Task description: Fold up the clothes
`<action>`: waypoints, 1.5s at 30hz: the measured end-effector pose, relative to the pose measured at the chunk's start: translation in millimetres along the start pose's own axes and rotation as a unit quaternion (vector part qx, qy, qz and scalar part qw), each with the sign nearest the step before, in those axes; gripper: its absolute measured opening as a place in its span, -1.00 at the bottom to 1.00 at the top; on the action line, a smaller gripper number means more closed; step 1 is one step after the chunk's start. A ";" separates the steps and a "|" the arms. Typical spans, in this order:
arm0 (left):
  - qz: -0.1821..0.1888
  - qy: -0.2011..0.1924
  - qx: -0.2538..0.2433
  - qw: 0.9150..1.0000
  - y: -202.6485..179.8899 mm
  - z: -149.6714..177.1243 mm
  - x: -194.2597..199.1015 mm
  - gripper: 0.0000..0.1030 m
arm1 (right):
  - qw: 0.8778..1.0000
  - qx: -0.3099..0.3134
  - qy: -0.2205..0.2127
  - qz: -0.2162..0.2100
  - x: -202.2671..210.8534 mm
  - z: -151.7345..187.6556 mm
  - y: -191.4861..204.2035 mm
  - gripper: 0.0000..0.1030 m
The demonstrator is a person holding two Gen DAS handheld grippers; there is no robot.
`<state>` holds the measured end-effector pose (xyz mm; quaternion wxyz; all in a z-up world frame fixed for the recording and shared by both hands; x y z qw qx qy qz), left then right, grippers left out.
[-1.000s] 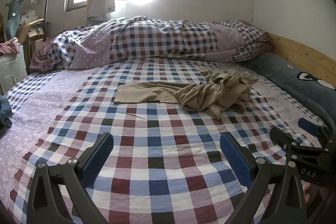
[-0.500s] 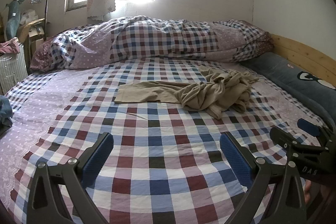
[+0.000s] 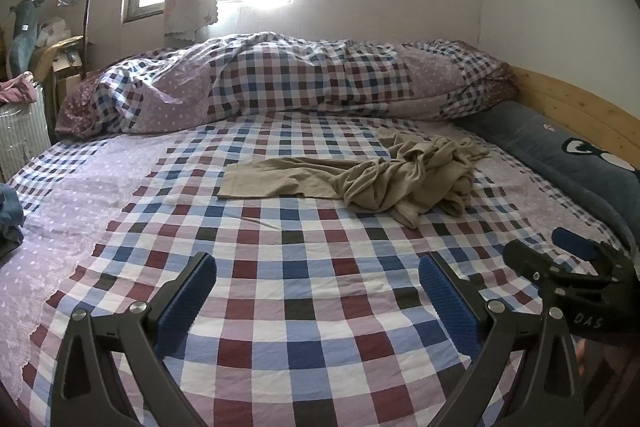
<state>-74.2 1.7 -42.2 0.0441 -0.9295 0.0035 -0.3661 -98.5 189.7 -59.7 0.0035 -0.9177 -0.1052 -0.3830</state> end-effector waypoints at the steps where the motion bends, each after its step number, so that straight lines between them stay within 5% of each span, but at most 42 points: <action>1: 0.000 0.000 0.000 1.000 -0.3 0.0 0.5 1.00 | 1.000 0.001 0.000 -0.002 0.1 0.2 0.7 0.99; 10: 0.003 0.001 0.009 1.000 3.8 -2.0 2.2 1.00 | 0.999 -0.005 0.001 -0.040 -0.2 -5.3 7.4 0.94; 20: 0.025 0.000 0.027 0.999 5.4 -6.5 6.4 1.00 | 0.999 -0.010 0.023 -0.047 -15.3 -16.9 5.2 0.25; 38: 0.046 0.004 0.060 0.997 19.9 -11.1 7.3 1.00 | 0.995 0.063 0.080 -0.021 -97.6 -60.1 26.5 0.10; 45: 0.049 0.006 0.063 0.997 23.7 -10.6 8.2 1.00 | 0.989 0.084 0.121 -0.013 -134.2 -50.4 32.4 -0.04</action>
Point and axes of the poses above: each gripper's, at about its wrist camera, not at the fingertips, and x roughly against the way its jaws point, y to its left, z to its underside, the point moved 9 cm from there along -x, roughly the way its jaws point, and after that the axes turned 13 degrees about y, right-handed, at the moved point
